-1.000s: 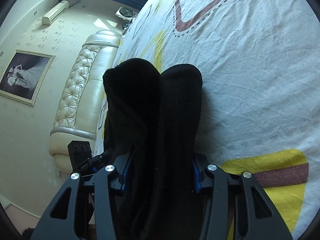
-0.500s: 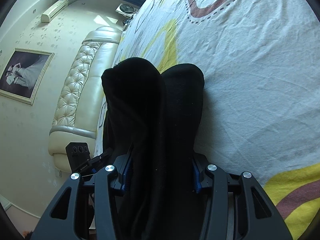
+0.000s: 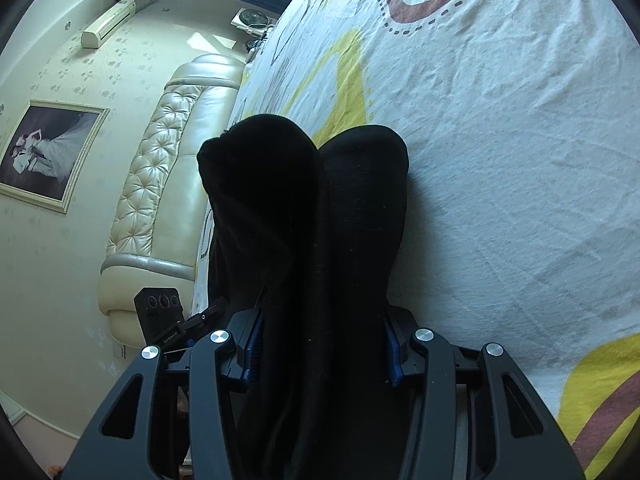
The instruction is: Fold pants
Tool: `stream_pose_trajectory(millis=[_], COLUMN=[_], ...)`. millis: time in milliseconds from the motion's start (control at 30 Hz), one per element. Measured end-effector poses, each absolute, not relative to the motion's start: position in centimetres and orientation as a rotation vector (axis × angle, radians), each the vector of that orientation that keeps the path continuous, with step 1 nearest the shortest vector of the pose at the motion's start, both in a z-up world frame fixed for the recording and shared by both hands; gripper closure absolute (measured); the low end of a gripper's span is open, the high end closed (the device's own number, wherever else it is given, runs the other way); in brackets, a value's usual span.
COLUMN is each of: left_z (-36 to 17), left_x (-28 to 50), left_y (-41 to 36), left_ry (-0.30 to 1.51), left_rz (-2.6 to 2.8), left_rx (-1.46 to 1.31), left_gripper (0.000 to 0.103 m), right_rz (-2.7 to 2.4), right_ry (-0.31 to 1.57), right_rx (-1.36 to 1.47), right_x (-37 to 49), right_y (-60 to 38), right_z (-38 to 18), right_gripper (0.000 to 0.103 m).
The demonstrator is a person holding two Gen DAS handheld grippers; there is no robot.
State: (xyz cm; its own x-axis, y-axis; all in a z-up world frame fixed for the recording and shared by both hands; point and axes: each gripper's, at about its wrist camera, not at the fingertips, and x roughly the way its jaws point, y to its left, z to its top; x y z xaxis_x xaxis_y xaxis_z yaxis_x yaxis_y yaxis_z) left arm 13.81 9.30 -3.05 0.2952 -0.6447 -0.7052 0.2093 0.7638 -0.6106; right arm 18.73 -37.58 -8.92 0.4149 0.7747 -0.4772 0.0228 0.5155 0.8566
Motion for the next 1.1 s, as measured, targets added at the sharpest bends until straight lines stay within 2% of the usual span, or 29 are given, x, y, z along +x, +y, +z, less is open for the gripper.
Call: stream_pose_trajectory(millis=[167,300,367,500,567,733,933,1100], left_z=[-3.0,-2.6,-2.6,-2.3,-2.3,-2.9,-4.0,-4.3], left_x=[13.8,13.8,13.8,13.6,13.9,16.7,20.1,21.0], left_y=[9.3,9.2,9.9,11.6,12.1,11.8,10.1,10.2], left_ry=[1.137,1.116,1.103,1.069,1.059,1.056,1.091,1.106], left_rz=[-0.597,-0.654,-0.69,-0.752,-0.764,-0.746,-0.73,-0.751], left_rx=[-0.443,-0.4,-0.446,-0.539,-0.54,-0.582,-0.563,-0.596], left_gripper=[0.075,0.065,0.058,0.052,0.052,0.051,0.049,0.048], right_rz=[0.567,0.566,0.566,0.525,0.502,0.542,0.542,0.579], right_ry=[1.04,1.03,1.023,0.996,0.954,0.934,0.921,0.927], right_rx=[0.929,0.949,0.935,0.859,0.881,0.96,0.889,0.881], right_x=[18.5,18.3,18.1,17.4,17.3,19.1,22.0,22.9], right_y=[-37.6,-37.8,-37.9,-39.3,-40.8,-42.1,-40.5,-39.9], right_z=[-8.9,-9.0,-8.6,-7.3,-7.1,-7.7,-6.9,-6.6], right_gripper=[0.056,0.05,0.042,0.041,0.032,0.029,0.028,0.02])
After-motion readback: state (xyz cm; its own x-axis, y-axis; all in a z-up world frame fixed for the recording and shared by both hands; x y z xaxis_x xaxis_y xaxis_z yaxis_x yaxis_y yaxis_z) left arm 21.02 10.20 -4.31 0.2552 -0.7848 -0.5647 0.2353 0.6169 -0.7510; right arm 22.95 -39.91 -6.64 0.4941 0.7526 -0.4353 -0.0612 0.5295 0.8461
